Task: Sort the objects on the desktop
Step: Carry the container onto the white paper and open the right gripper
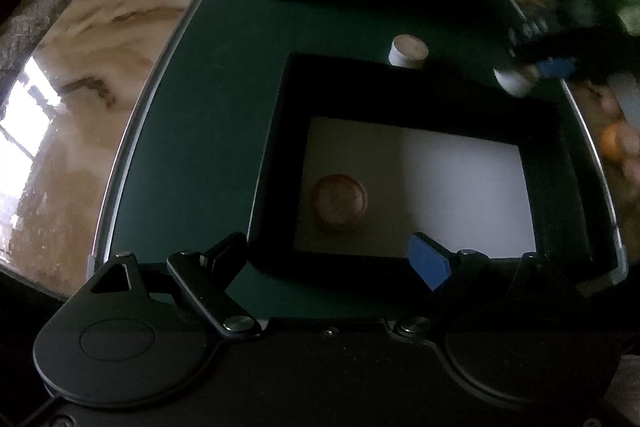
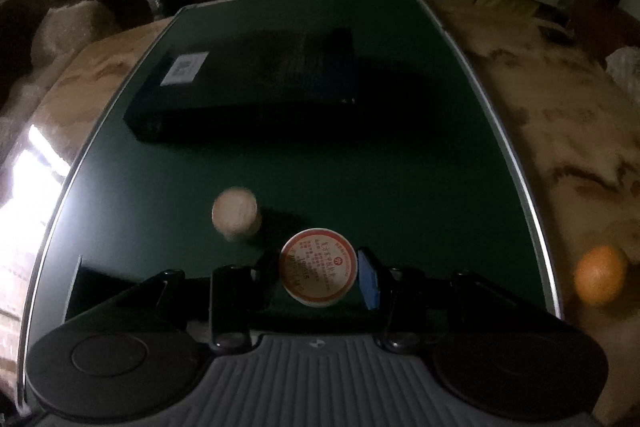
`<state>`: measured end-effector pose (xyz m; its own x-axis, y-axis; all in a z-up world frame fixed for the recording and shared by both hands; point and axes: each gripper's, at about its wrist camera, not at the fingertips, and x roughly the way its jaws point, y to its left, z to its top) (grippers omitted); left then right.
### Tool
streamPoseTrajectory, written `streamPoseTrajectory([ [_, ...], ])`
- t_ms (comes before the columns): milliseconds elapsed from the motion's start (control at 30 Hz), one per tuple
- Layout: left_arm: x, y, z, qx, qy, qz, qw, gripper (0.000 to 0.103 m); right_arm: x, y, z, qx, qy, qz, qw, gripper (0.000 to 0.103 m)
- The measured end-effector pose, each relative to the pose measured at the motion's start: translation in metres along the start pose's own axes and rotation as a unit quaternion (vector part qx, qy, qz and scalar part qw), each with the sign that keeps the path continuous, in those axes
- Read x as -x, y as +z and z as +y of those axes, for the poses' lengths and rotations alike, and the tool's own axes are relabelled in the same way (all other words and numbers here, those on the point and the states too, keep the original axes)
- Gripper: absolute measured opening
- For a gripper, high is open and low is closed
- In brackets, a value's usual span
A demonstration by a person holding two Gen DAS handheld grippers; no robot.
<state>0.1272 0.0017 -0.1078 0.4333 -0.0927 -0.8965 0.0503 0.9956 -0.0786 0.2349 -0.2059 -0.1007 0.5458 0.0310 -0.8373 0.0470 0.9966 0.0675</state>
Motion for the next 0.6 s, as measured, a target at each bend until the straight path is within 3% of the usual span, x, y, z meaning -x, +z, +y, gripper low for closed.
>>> streamPoseTrajectory([
  [333,0.018,-0.010,0.002,0.005,-0.005,-0.010,0.9999,0.088,0.011,-0.052,-0.011,0.014,0.013,0.046,0.999,0.045],
  [600,0.023,-0.014,0.005,0.008,-0.005,-0.011,0.9999,0.088,0.005,-0.073,-0.004,0.032,0.010,0.075,0.997,0.045],
])
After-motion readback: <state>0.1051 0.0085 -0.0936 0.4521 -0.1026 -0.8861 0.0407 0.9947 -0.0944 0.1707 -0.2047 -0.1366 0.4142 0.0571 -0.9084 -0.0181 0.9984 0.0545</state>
